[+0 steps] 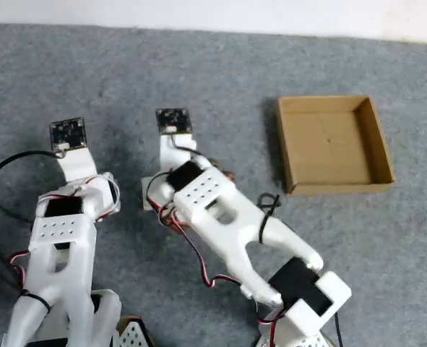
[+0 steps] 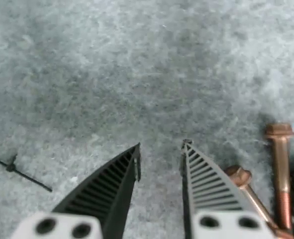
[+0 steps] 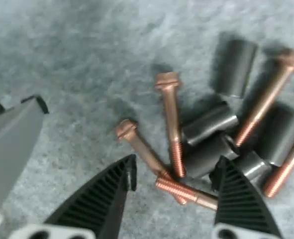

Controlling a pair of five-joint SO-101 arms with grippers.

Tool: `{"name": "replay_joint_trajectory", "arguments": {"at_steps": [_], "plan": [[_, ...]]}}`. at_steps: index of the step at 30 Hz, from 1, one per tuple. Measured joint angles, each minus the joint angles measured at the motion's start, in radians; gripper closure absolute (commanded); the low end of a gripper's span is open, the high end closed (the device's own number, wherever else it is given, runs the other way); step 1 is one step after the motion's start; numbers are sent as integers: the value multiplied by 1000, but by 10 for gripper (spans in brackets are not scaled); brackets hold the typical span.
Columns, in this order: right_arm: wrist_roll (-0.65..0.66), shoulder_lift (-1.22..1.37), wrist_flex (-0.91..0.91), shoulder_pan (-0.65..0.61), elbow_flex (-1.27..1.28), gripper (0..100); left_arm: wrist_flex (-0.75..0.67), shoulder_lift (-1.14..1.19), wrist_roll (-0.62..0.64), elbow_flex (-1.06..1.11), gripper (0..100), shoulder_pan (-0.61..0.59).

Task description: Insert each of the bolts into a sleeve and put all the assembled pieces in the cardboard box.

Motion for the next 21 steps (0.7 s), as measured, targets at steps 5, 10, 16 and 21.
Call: {"name": "replay_joint_trajectory", "arguments": {"at_steps": [5,10,16,21], "plan": [[-5,28,0,3,0,766,0,0,20,0,864,2],[-6,157,-9,5,-12,767,0,0,20,0,864,2],[-6,258,57,61,-78,767,0,0,20,0,864,2],[-86,279,118,123,-121,768,0,0,20,0,864,2]]}}
